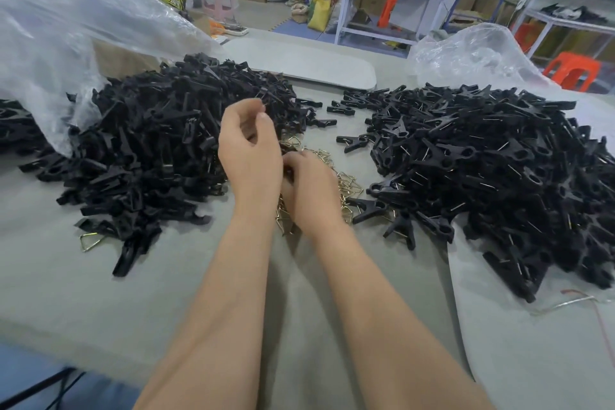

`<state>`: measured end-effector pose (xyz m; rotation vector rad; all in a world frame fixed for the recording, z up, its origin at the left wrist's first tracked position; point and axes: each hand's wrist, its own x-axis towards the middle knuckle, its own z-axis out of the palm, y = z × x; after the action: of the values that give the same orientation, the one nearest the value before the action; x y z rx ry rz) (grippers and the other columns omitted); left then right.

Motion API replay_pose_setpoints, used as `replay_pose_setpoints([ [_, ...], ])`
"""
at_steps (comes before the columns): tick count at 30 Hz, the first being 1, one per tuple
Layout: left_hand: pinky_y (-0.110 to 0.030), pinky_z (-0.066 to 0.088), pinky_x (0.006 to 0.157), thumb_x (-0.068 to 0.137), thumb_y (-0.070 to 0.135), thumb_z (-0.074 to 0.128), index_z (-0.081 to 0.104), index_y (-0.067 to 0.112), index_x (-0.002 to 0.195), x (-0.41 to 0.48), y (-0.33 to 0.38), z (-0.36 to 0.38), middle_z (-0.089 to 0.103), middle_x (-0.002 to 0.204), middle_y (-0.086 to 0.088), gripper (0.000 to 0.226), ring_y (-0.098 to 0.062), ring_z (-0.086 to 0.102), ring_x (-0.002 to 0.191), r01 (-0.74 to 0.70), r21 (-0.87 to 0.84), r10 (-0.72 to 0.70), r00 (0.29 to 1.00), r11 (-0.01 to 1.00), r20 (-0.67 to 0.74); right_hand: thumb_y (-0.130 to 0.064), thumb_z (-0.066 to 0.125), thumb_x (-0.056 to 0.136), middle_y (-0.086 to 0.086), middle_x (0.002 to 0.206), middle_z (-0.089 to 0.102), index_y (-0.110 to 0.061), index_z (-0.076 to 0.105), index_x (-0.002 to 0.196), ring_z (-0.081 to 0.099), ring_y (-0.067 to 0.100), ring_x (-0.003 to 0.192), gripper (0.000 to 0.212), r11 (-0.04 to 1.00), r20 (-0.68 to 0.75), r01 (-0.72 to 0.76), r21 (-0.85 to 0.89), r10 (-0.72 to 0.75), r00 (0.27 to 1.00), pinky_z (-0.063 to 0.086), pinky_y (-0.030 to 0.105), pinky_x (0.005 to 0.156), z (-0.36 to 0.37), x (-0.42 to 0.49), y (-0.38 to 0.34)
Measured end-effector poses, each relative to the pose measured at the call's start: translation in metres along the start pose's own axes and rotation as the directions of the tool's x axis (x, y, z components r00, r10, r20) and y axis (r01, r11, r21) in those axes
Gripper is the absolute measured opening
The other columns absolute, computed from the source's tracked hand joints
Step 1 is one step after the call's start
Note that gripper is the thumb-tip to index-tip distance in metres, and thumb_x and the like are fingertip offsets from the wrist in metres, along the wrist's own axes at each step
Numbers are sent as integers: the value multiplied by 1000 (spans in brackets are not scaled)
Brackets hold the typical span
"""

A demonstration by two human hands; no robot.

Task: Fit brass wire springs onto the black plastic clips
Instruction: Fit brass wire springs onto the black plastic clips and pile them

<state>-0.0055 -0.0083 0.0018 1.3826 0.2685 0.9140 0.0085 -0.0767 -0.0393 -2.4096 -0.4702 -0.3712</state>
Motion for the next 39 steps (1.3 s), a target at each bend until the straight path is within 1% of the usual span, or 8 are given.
replay_pose_setpoints([
  [3, -11, 45, 79, 90, 8, 52, 61, 13, 103, 3, -12, 1, 60, 91, 11, 16, 5, 55, 80, 145, 55, -149, 987, 988, 62, -14, 58, 91, -6, 87, 67, -16, 68, 105, 62, 15, 87, 17, 925, -17, -147, 350, 163, 986, 49, 35, 87, -23, 1, 3],
  [8, -13, 47, 78, 95, 24, 52, 65, 20, 100, 0, -14, 4, 66, 93, 10, 14, 3, 61, 87, 113, 104, -136, 956, 988, 260, -17, 56, 94, -10, 79, 68, -33, 62, 82, 66, 5, 81, 21, 827, -21, -181, 533, 227, 974, 51, 24, 83, -52, -6, 12],
  [12, -25, 53, 74, 94, 21, 58, 62, 24, 96, -9, -13, 7, 71, 90, 9, 6, -7, 63, 80, 210, 109, -236, 820, 972, 521, -14, 48, 99, 5, 78, 67, -6, 67, 94, 60, 11, 72, 21, 679, 125, -235, 695, 208, 970, 52, 30, 79, -55, -9, 16],
  [14, -26, 51, 72, 94, 15, 56, 63, 23, 92, -8, -12, 6, 72, 86, 10, 11, -7, 62, 79, 216, 62, -217, 838, 975, 500, -18, 48, 99, 5, 80, 65, -6, 65, 97, 59, 14, 75, 21, 603, 185, -301, 739, 249, 951, 51, 34, 79, -52, -8, 14],
  [19, -19, 51, 70, 96, 10, 52, 60, 17, 93, 2, -10, 2, 68, 80, 8, 10, -4, 63, 77, 382, -199, -334, 912, 902, 237, -43, 66, 84, -4, 101, 60, -22, 59, 114, 55, 12, 98, 38, 947, 13, -212, 243, 215, 977, 43, 27, 84, -43, -10, 17],
  [23, -17, 51, 70, 98, 5, 46, 56, 10, 95, 6, -12, -2, 59, 79, 1, 11, -5, 59, 71, 467, -392, -435, 884, 793, 173, -44, 65, 83, -2, 115, 47, -30, 62, 115, 39, 21, 114, 35, 981, 142, -68, -180, 95, 985, 27, 35, 96, -28, -13, 12],
  [30, -20, 52, 72, 96, -3, 43, 47, 18, 122, 5, -11, -3, 58, 95, -10, 33, -11, 61, 76, 424, -442, -440, 895, 791, 72, -30, 54, 93, -1, 102, 53, -20, 63, 97, 47, 22, 104, 14, 991, 23, -68, -113, 71, 997, 30, 36, 88, -17, -13, 8],
  [39, -21, 53, 76, 94, 8, 56, 49, 14, 125, 3, -8, -3, 60, 92, -6, 32, -10, 59, 74, 414, -405, -416, 905, 815, 88, -31, 55, 92, 0, 117, 54, -21, 51, 123, 40, 23, 114, 33, 984, 57, -63, -167, 73, 996, 25, 36, 95, -10, -15, 3],
])
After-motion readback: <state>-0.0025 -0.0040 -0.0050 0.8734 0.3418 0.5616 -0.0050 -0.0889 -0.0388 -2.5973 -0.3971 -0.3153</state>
